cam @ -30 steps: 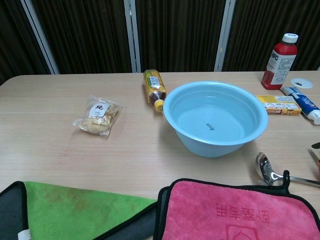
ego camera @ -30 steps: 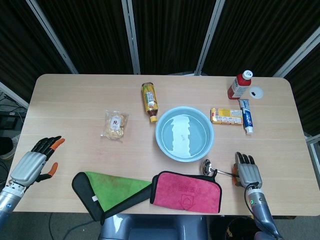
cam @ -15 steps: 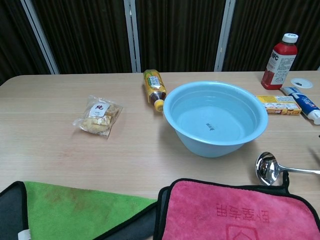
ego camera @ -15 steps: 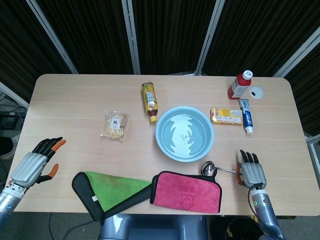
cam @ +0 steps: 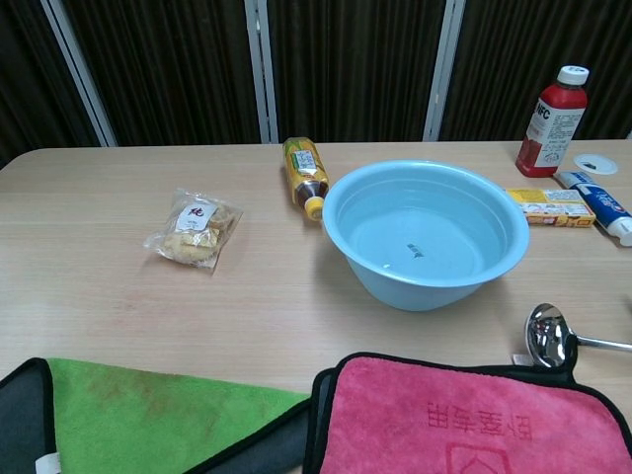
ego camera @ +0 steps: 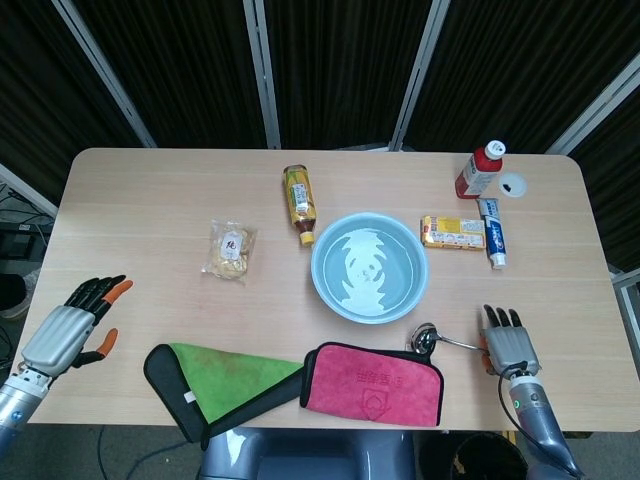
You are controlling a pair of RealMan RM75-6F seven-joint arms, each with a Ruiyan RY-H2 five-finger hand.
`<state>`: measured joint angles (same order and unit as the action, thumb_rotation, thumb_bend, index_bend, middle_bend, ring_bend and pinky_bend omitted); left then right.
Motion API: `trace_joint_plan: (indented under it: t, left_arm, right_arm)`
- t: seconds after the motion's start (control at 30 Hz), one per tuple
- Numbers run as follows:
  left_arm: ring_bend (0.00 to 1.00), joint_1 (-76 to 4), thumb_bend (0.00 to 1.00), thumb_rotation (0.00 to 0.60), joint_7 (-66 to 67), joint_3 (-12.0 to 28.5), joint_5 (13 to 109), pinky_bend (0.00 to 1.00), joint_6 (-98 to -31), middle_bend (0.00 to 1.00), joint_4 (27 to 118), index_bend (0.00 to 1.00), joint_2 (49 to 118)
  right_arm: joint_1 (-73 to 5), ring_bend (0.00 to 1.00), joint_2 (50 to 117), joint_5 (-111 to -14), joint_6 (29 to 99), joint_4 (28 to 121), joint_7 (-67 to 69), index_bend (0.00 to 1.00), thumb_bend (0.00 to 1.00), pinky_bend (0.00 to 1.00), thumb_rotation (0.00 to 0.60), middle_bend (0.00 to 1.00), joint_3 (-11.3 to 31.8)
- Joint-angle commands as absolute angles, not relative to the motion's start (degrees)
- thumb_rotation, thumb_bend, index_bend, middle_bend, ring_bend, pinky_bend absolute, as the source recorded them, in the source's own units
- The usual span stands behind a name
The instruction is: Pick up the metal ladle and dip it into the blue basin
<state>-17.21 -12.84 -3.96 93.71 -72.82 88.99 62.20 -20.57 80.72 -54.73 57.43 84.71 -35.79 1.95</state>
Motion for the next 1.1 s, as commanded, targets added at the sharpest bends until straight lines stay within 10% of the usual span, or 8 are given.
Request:
trace_joint_plan:
  t: [0.03,1.1]
  left_arm:
    - [0.0,-17.2,0.57,0.6,-13.0,-4.0,93.7,0.0,-72.9,0.0,88.9,0.0,62.2]
    - [0.0,-17.9,0.57,0.6,-12.5,-3.6,93.3,0.0,-72.3,0.0,88.4,0.0,63.1]
  right_arm:
    - [-22.8,0.0,76.8,-50.0,55.5,88.9,-41.1,0.64,0.46,0.0,0.6,0.01,1.2]
    - [-28.7,0.0,53.8,-48.0,37.4,100.5,-19.2,0.64,0.46,0.0,0.6,0.01,0.8]
